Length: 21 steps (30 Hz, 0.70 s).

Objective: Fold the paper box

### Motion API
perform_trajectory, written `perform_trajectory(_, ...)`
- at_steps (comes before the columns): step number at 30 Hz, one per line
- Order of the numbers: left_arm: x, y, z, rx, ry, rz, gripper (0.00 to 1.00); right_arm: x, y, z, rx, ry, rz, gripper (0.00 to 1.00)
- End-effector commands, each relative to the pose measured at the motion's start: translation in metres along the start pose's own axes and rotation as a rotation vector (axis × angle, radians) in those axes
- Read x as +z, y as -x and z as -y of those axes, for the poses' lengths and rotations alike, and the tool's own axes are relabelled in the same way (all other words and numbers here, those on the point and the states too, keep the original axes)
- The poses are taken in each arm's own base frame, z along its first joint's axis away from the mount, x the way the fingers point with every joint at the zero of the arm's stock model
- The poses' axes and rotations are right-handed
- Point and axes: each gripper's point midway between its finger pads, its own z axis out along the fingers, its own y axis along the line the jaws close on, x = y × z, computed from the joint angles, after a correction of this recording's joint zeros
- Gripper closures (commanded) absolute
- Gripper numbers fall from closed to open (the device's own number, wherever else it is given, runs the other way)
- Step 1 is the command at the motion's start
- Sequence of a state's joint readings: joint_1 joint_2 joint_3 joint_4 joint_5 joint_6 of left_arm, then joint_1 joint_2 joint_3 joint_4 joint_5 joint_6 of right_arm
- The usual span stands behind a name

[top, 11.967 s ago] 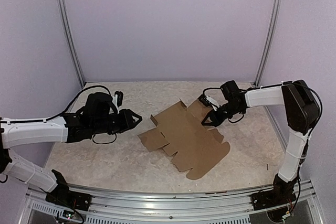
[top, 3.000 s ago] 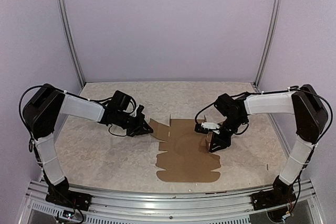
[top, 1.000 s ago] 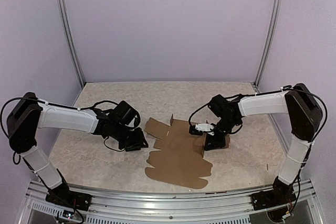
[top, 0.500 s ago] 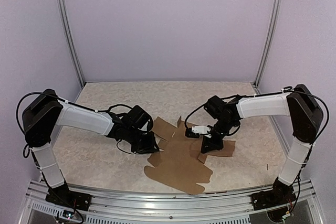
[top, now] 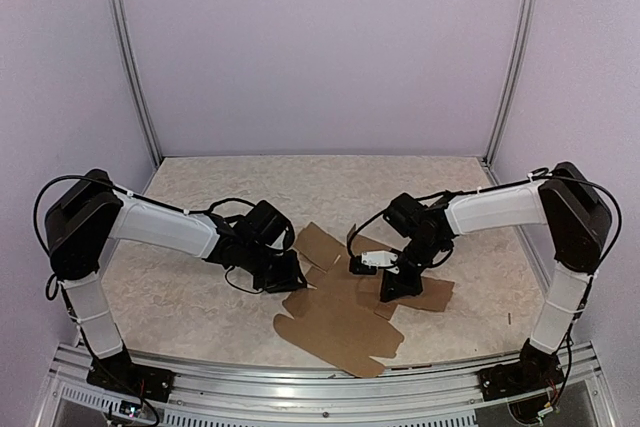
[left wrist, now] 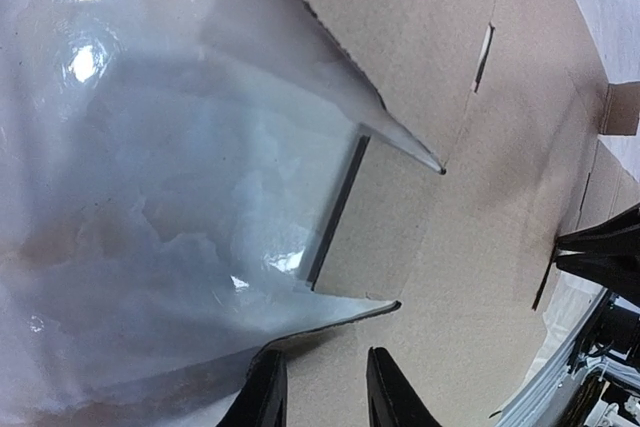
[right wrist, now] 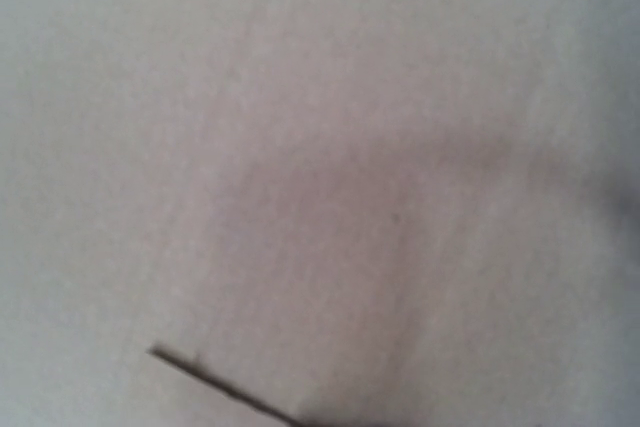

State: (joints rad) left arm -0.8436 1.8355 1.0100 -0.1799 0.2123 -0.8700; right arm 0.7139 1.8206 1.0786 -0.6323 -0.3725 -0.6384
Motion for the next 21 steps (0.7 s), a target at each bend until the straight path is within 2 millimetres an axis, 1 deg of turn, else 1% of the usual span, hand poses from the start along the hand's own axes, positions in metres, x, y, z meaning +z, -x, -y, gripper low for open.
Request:
perform_trajectory(1,0.005,-0.003,-0.014,0.004,0.066,-0.002,0.71,0.006,-0.023,-0.011,-0.015,-0.012,-0.062,0.89)
perform_trajectory(5,0.003,0.002,-0.015,-0.010,0.068,0.029,0.63,0.014,-0.043,-0.010,-0.024,-0.057,-0.117,0.88)
perform_trajectory(8,0.001,0.010,-0.009,-0.006,0.044,0.064,0.58,0.020,-0.055,-0.008,-0.017,-0.072,-0.153,0.88)
perform_trajectory(11,0.002,0.022,-0.006,-0.014,0.020,0.088,0.57,0.024,-0.057,-0.008,-0.012,-0.070,-0.161,0.88)
perform_trajectory(13,0.006,0.028,-0.007,-0.027,0.018,0.087,0.56,0.025,-0.056,-0.008,-0.006,-0.062,-0.158,0.88)
perform_trajectory(16,0.014,0.031,-0.007,-0.033,0.007,0.075,0.56,0.025,-0.055,-0.010,-0.001,-0.054,-0.152,0.88)
perform_trajectory(21,0.025,0.030,0.006,-0.017,-0.055,0.036,0.56,0.027,-0.057,-0.011,0.008,-0.049,-0.157,0.88)
